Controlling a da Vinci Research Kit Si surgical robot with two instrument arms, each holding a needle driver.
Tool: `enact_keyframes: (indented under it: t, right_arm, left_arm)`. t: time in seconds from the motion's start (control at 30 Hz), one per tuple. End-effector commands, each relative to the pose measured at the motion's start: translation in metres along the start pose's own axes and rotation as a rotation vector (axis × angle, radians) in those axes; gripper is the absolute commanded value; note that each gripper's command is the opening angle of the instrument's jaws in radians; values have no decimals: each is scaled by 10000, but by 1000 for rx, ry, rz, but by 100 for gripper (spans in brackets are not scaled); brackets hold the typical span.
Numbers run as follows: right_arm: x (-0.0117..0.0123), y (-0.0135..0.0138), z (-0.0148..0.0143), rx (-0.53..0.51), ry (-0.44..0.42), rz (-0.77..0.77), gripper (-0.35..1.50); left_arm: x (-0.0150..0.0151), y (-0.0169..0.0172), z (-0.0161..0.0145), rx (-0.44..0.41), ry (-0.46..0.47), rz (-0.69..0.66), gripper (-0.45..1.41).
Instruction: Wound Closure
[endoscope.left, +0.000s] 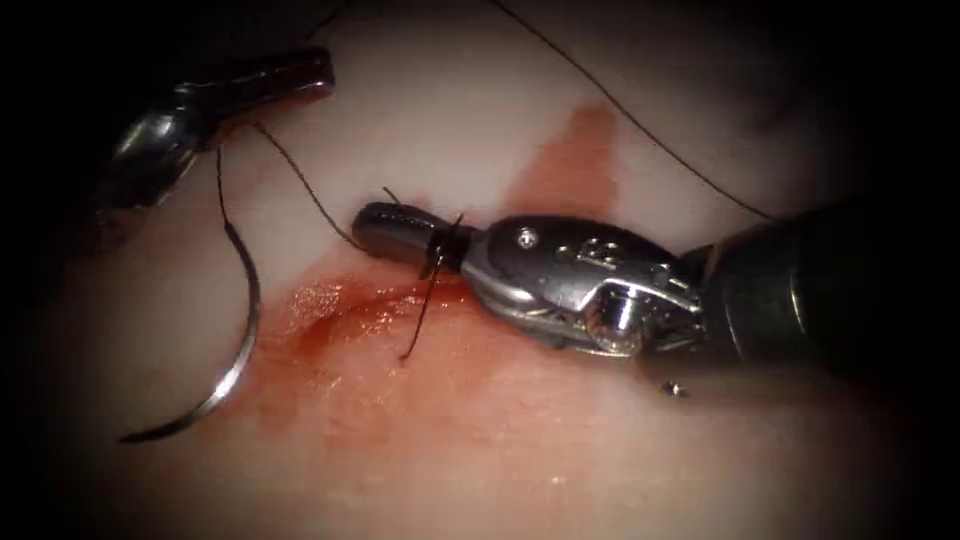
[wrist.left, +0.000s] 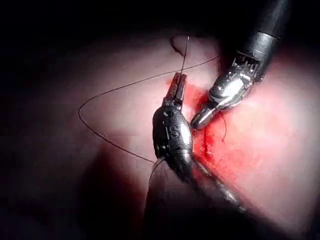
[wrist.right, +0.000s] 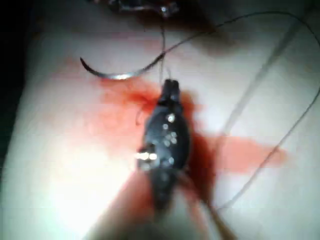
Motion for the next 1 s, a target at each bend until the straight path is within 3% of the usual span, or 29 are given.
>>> enact_keyframes:
  t: [0.03,0.33,0.57,0.87,1.0]
  right_arm:
    - [-10,-10,5,3,-3,-1,-35]
    - [-47,-39,-16,-108,-28,-14,-35]
    - [-82,-71,-31,-72,-79,-10,-35]
    - [-78,-87,-38,-40,-90,-6,-35]
    - [-79,-90,-40,-30,-90,-7,-35]
  left_arm:
    - [-6,-8,9,2,-8,2,-45]
    - [5,-70,47,38,-99,70,-45]
    - [19,-92,68,51,-159,144,-45]
    - [69,-122,93,67,-181,227,-45]
    - [72,-129,100,73,-200,231,-45]
